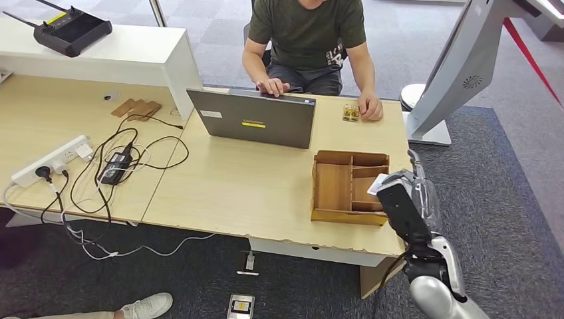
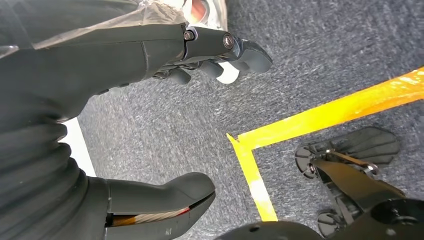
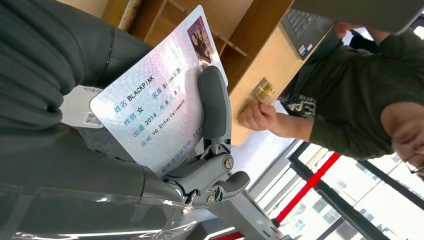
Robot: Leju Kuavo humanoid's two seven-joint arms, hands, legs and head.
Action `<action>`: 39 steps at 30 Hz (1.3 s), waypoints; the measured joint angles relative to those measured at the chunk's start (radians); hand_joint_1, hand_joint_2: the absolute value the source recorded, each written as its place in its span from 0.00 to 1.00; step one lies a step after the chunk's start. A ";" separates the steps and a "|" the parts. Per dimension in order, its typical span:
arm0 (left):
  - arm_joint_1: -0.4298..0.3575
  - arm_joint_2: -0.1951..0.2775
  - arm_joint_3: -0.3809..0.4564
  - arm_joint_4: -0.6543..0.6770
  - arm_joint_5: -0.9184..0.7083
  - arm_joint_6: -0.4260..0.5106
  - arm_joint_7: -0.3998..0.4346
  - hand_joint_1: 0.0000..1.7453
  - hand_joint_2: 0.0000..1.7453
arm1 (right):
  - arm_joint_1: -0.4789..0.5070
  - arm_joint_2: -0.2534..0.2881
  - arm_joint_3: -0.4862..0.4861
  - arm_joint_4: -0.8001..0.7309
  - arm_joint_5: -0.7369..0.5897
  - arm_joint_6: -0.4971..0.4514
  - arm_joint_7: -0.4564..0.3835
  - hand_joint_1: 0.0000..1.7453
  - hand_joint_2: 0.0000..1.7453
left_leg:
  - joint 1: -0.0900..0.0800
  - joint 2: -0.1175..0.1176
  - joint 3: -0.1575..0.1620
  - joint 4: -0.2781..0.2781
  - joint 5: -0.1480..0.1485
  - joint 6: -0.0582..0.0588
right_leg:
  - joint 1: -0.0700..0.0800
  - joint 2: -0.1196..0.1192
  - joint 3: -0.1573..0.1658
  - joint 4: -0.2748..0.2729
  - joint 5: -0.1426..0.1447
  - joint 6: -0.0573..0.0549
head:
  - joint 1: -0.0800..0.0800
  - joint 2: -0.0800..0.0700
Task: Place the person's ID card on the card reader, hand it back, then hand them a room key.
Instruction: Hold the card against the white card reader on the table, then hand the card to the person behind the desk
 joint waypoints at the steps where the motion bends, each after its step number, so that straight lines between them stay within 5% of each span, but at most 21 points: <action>1: -0.004 -0.001 -0.003 -0.001 -0.004 0.000 0.004 0.00 1.00 | -0.016 0.006 0.008 0.000 0.010 0.017 0.014 1.00 1.00 | 0.000 0.000 0.000 0.000 0.000 0.000 | 0.000 0.000 0.000 0.000 0.000 0.000 | 0.000 0.000; 7: -0.036 -0.009 -0.021 -0.009 -0.050 -0.009 0.048 0.00 1.00 | -0.169 0.056 0.082 0.046 0.034 0.142 0.118 1.00 1.00 | 0.000 0.000 -0.001 0.000 0.001 0.000 | 0.000 0.000 -0.001 0.001 0.000 0.000 | 0.000 0.000; 14: -0.066 -0.016 -0.042 -0.015 -0.090 -0.029 0.084 0.00 1.00 | -0.281 0.097 0.139 0.142 -0.042 0.166 0.155 1.00 1.00 | 0.000 -0.001 -0.001 0.000 0.001 0.000 | 0.000 0.000 -0.001 0.001 0.000 0.000 | 0.000 0.000; 38: -0.088 -0.016 -0.052 -0.012 -0.113 -0.070 0.092 0.00 1.00 | -0.319 0.124 0.156 0.278 0.259 0.165 0.167 1.00 1.00 | 0.000 0.000 -0.002 0.000 0.001 0.000 | 0.000 0.000 -0.002 0.001 0.000 0.000 | 0.000 0.000; 39: -0.089 -0.016 -0.053 -0.011 -0.114 -0.071 0.092 0.00 1.00 | -0.319 0.125 0.156 0.281 0.276 0.171 0.172 0.75 1.00 | 0.000 0.000 -0.002 0.000 0.001 0.000 | 0.000 0.000 -0.002 0.001 0.000 0.000 | 0.000 0.000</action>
